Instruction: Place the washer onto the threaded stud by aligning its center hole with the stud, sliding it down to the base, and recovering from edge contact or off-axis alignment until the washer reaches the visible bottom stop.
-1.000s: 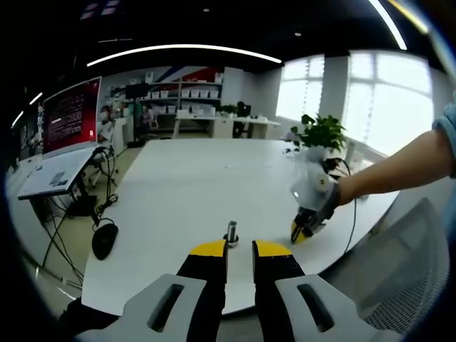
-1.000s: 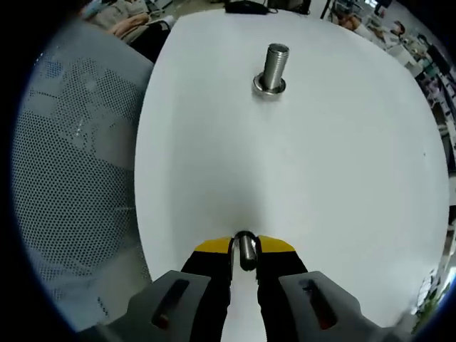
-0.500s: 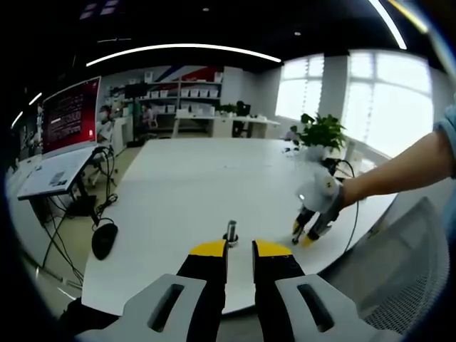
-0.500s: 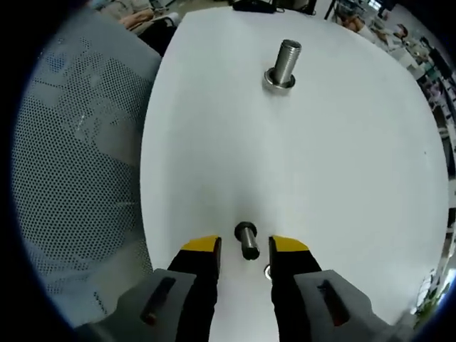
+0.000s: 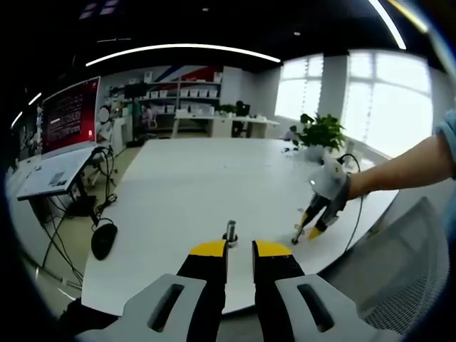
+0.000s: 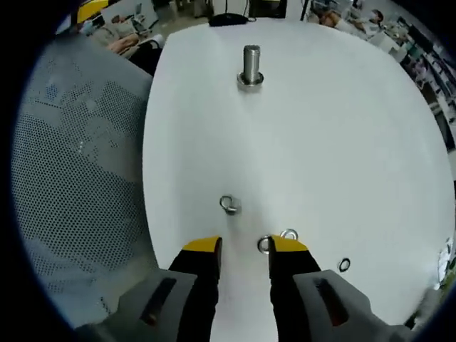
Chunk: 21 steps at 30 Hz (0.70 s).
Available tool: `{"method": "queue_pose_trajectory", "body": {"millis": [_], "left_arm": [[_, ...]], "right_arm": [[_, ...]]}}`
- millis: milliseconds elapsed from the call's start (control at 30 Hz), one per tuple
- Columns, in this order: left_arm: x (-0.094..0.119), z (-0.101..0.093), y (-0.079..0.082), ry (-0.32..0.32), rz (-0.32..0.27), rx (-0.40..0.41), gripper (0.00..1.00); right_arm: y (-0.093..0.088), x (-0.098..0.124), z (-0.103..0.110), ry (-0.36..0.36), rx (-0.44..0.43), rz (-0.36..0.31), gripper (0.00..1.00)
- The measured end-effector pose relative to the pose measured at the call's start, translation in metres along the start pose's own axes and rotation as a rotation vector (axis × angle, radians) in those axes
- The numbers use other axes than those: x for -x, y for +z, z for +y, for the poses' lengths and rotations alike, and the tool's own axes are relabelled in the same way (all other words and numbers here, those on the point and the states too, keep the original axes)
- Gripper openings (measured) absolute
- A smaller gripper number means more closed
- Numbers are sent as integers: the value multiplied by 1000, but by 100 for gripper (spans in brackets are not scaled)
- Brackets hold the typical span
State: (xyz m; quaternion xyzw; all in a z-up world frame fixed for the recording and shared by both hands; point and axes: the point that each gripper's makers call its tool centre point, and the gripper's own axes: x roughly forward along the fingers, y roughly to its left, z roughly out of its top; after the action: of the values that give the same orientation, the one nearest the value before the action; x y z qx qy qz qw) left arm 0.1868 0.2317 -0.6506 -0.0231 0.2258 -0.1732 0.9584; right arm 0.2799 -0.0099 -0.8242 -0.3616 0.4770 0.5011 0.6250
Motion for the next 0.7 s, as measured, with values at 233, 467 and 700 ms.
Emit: {"method": "queue_pose_trajectory", "body": {"millis": [233,467,700], "left_arm": [[0,0,0,1,-1,1,11],[0,1,1,3,-2,2,11],[0,1,1,5,-4,3,11]], "right_arm": [[-13,-2,-9,-8,-64,2,26],[-17,-6,-14,-3,-91,9,26],[-20,-14,-19,-13,-79,36,26]]}}
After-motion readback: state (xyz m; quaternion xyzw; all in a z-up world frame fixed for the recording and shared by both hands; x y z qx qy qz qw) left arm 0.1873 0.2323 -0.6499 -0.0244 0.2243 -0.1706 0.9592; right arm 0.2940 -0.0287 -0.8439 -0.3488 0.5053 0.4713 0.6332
